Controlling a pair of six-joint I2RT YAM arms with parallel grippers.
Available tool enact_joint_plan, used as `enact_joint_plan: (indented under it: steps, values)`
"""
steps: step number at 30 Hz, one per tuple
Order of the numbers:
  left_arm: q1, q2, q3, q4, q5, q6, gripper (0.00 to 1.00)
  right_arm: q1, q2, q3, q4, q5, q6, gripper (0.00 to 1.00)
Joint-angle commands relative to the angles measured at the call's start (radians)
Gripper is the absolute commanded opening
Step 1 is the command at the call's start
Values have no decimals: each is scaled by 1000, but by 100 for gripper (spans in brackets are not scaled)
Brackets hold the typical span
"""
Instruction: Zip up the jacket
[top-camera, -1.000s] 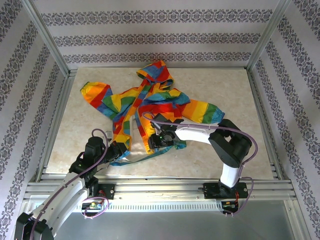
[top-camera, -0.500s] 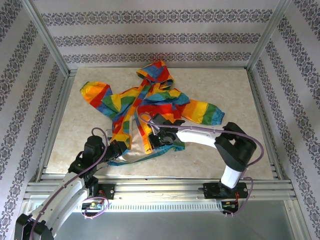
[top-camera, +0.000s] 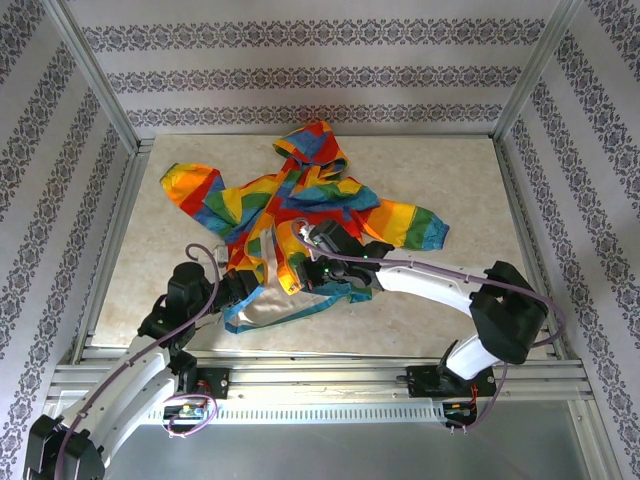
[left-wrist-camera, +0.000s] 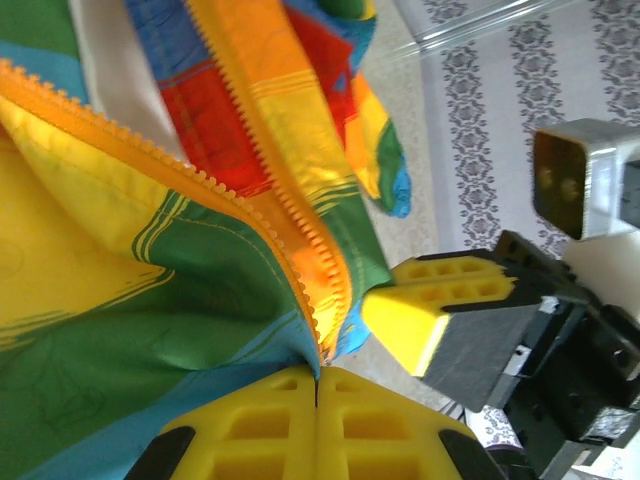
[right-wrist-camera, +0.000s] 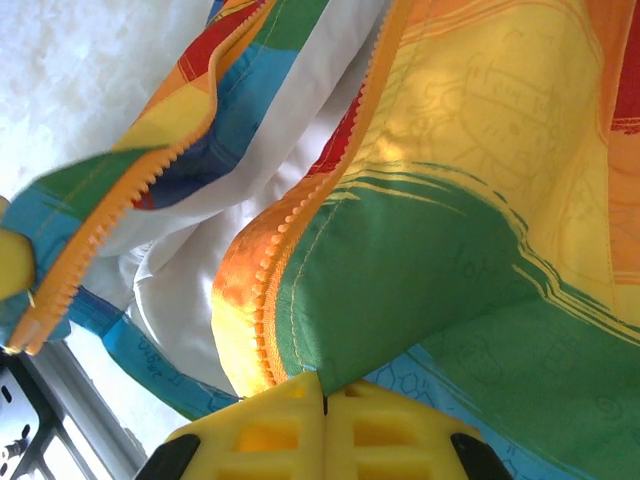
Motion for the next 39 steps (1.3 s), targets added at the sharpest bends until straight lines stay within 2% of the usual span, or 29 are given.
enact_joint_plan:
  steps: [1,9,16,29,39]
  values:
    - [-19,6,35,139,5,53,0,-3,-55,-27,79,-40,-20,0]
    - [-33,81,54,235,-35,83,0,-25,-102,-90,205,-87,-13,0]
    - [-116,171,85,240,-85,123,0,-38,-116,-143,301,-109,18,0]
    - [-201,357,4,341,-177,105,0,-43,-11,-240,407,-192,111,0]
    - [-304,510,-52,428,-268,79,0,-43,77,-297,487,-232,162,2]
